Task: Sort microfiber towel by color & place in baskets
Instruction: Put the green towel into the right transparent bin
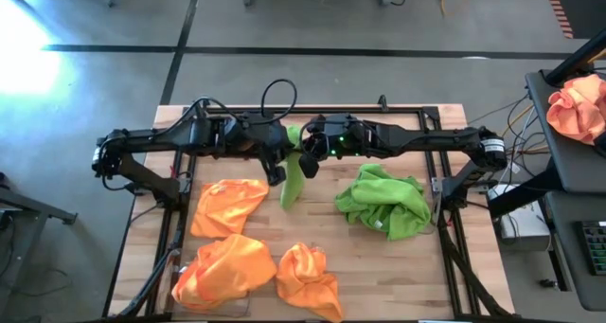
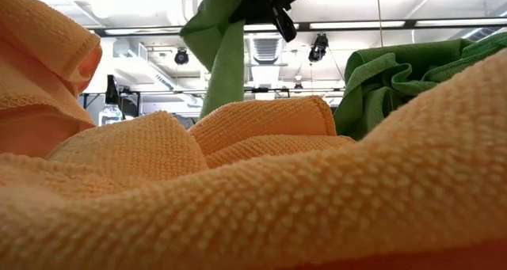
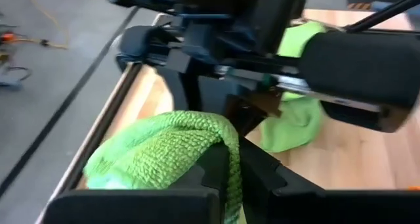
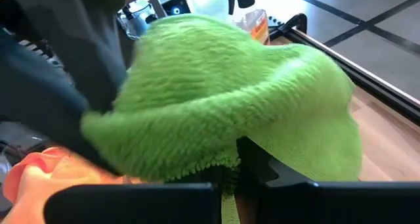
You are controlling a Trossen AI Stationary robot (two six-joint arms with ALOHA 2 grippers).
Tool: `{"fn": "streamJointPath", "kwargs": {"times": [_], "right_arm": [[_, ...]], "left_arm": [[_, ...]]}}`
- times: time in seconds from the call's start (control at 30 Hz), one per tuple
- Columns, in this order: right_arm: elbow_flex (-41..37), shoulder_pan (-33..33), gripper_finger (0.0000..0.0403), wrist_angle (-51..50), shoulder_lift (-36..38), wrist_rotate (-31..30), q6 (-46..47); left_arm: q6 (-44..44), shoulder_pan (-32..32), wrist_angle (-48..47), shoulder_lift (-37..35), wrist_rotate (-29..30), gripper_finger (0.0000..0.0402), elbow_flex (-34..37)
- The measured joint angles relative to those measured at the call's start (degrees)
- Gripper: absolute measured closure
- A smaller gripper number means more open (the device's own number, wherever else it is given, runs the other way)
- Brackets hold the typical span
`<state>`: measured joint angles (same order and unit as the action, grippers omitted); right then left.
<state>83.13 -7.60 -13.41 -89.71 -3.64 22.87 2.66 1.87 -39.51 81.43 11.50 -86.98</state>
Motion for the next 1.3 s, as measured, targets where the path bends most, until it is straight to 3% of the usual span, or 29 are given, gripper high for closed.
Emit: {"fn": "streamJointPath", "kwargs": {"times": [0.43, 0.6, 0.9, 1.0, 1.13, 1.3], "right_arm": [[0.0, 0.0, 0.039, -0.3, 0.0, -0.4, -0.1], [0.0, -0.1, 0.039, -5.8, 0.0, -0.4, -0.4], [0.0, 0.0, 0.039, -16.6, 0.1, -0.8, 0.2], [0.0, -0.1, 0.039, -19.4, 0.8, 2.9, 3.2], [0.0, 0.1, 0.039, -20.8, 3.6, 7.9, 6.1], [0.0, 0.2, 0.039, -22.5, 9.7, 6.7, 7.1]], "left_arm": [[2.6, -0.3, -1.5, 0.0, -3.3, 0.029, 0.0], [3.3, -0.3, -6.5, -0.9, -3.3, 0.0261, 0.0], [7.6, -0.9, -16.4, -4.3, -3.1, 0.0253, 0.0], [8.6, -1.0, -19.3, -5.1, -3.1, 0.0253, 0.0], [10.0, -1.1, -22.4, -5.5, -3.0, 0.0253, 0.0], [10.1, -1.1, -23.6, -5.3, -2.8, 0.0253, 0.1]]}}
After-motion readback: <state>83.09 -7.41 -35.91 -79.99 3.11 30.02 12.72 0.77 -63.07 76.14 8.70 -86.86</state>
